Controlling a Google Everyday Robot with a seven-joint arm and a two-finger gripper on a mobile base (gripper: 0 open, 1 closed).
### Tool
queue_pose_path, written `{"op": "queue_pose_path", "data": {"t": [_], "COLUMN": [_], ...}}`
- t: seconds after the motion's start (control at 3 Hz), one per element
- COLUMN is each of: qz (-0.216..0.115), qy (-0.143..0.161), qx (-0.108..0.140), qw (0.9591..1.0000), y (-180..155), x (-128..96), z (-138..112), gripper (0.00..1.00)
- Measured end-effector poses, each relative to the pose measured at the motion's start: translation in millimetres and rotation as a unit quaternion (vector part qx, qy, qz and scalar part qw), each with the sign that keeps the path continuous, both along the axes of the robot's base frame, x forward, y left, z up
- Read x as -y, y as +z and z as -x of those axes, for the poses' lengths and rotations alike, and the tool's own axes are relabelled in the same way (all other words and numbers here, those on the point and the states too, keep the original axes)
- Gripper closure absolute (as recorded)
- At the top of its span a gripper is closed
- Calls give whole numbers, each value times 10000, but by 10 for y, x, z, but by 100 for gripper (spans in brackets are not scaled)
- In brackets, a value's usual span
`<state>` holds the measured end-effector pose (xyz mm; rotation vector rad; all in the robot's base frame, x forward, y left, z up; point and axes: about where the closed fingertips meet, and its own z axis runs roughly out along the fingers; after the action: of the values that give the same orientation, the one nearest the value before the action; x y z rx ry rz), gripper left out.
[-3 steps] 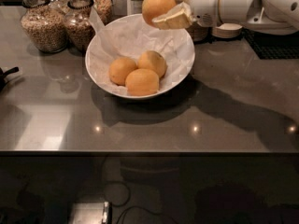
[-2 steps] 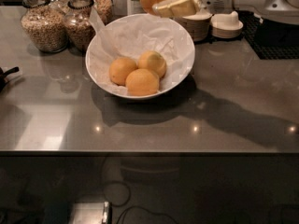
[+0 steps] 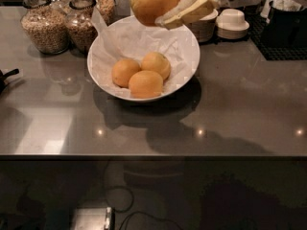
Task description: Pick orange from white bowl
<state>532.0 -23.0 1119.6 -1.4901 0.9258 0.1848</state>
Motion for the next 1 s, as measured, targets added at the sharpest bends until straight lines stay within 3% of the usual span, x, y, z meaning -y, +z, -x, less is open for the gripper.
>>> {"op": "queue_pose_path", "data": {"t": [0.33, 0.67, 1.0], "qz": [430, 424, 370], "qy": [337, 393, 476], "qx": [530, 530, 721], "qw": [9971, 9969, 9956], "y": [-21, -40, -2], "x": [-29, -94, -268], "z": [325, 404, 739], "gripper": [100, 100, 100]}}
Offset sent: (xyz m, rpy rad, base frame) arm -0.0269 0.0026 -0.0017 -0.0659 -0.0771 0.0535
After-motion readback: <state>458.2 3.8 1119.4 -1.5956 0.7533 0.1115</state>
